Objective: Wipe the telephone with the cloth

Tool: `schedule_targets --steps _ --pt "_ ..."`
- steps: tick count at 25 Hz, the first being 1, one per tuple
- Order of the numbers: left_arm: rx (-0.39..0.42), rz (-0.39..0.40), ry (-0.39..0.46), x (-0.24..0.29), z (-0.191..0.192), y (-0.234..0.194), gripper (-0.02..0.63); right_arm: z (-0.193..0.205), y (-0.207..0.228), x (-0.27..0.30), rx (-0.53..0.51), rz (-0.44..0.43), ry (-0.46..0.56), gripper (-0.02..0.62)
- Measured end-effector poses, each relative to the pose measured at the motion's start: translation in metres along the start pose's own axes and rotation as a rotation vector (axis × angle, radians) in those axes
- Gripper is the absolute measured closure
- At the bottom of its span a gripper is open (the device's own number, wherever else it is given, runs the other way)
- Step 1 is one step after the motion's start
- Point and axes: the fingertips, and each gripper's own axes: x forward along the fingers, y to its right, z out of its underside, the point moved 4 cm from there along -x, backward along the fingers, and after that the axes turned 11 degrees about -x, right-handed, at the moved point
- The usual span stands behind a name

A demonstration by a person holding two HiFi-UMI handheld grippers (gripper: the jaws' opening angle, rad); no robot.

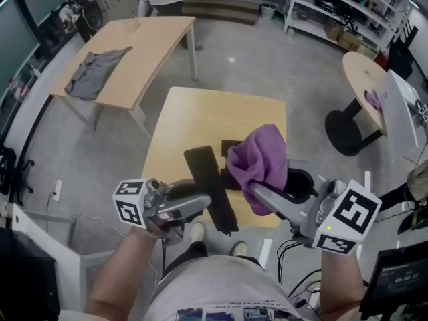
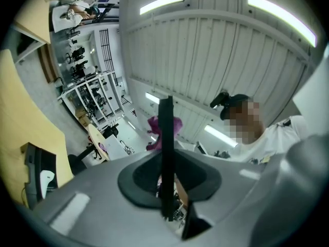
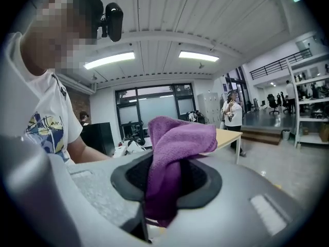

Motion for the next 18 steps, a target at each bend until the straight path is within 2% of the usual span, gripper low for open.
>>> schedule_targets --steps 8,18 --pt "-0.013 -0.1 -0.059 0.005 0.009 -0.023 0.523 -0.031 -0.004 0.029 -0.063 0.007 0.017 0.482" --pt "-0.037 -0.131 -0.067 0.001 0.002 -0.04 0.523 0.004 -0.015 0.049 -0.037 0.009 -0.102 0.482"
